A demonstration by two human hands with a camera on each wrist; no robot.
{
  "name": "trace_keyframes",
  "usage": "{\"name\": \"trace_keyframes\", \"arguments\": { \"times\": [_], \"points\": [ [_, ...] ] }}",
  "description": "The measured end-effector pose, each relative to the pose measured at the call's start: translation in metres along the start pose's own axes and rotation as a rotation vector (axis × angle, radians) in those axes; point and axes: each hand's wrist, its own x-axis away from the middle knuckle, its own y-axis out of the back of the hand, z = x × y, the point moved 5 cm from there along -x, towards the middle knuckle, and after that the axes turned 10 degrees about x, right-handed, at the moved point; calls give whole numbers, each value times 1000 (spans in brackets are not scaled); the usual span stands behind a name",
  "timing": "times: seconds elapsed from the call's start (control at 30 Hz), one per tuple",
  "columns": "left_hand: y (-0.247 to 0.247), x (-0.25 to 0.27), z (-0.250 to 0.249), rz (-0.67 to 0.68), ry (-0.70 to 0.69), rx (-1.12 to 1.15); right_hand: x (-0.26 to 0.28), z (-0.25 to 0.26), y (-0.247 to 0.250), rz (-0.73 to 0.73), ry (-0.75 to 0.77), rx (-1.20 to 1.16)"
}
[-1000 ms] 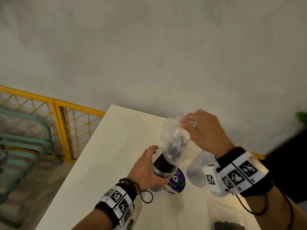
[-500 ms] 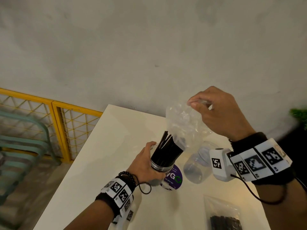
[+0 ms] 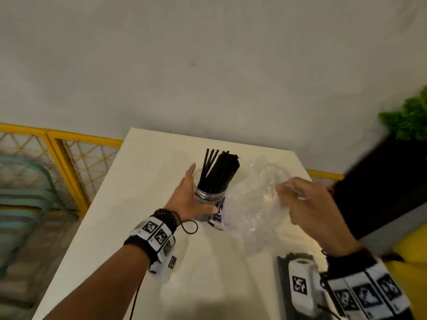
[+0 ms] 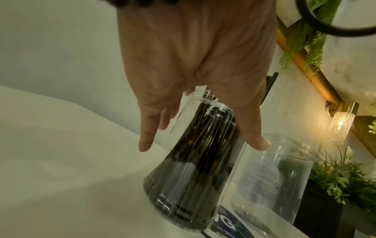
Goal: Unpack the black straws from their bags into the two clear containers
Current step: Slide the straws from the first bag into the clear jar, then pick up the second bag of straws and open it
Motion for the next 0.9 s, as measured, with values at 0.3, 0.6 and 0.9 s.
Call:
{"name": "trace_keyframes", "arguments": {
  "times": [0.3,0.6,0.9],
  "points": [
    [27,99,-53,-193,-152,-79,67,-40,-126,363,-279,-239],
    [-39,129,9,218,111,-793,96,-64,-106,305,-40,121],
    [-12,126,-45,11,67,-578,128,-200,-59,392,-600,486]
  ]
}}
